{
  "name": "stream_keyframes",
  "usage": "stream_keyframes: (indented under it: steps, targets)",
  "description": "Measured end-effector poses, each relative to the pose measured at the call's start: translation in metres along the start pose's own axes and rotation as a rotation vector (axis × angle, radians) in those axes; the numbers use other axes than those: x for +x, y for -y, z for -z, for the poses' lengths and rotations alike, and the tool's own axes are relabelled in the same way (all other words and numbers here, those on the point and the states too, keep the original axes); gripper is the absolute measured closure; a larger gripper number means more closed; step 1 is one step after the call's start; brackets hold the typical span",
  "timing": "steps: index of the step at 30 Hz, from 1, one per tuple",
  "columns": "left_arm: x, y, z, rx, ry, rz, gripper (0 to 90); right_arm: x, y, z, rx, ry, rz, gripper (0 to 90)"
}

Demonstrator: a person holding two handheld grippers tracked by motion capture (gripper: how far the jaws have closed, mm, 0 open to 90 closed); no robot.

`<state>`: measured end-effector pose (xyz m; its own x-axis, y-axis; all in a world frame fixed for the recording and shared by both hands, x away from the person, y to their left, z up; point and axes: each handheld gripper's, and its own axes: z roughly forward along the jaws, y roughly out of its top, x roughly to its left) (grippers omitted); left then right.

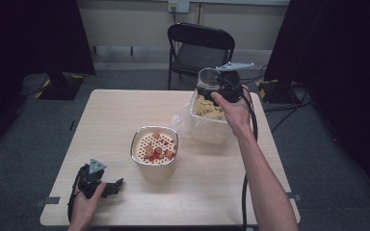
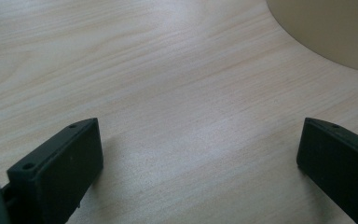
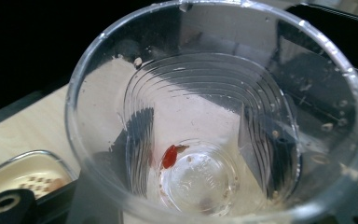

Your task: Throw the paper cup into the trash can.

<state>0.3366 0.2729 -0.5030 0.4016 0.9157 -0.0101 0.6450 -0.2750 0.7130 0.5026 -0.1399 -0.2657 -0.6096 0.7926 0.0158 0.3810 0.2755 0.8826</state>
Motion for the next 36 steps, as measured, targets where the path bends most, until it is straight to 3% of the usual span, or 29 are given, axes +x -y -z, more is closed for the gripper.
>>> stream_keyframes:
  steps: [3, 6, 9, 14, 16, 20, 22, 27, 36]
  targets:
    - [0.0, 0.0, 0.0, 0.0, 0.0, -0.001, 0.0, -0.011, 0.003, -0.004, 0.021, 0.018, -0.011, 45.2]
    - [0.0, 0.0, 0.0, 0.0, -0.001, -0.001, 0.0, -0.022, 0.011, -0.013, 0.06, 0.067, -0.027, 43.5]
    - [0.0, 0.0, 0.0, 0.0, -0.002, -0.002, 0.0, -0.032, 0.017, -0.019, 0.064, 0.082, -0.065, 35.6]
    - [0.0, 0.0, 0.0, 0.0, -0.001, -0.001, 0.0, -0.04, 0.02, -0.024, 0.049, 0.12, -0.088, 18.0]
    - [0.0, 0.0, 0.0, 0.0, -0.002, -0.001, 0.0, -0.042, 0.02, -0.025, 0.052, 0.135, -0.09, 16.5]
    - [0.0, 0.0, 0.0, 0.0, -0.001, -0.001, 0.0, -0.043, 0.022, -0.026, 0.059, 0.146, -0.079, 15.8]
    - [0.0, 0.0, 0.0, 0.0, -0.001, -0.001, 0.0, -0.044, 0.023, -0.024, 0.049, 0.146, -0.096, 15.7]
    - [0.0, 0.0, 0.0, 0.0, 0.0, 0.0, 0.0, -0.041, 0.029, -0.02, 0.056, 0.125, -0.086, 15.7]
    - [0.0, 0.0, 0.0, 0.0, -0.002, -0.001, 0.0, -0.029, 0.046, 0.003, 0.031, 0.095, -0.063, 15.8]
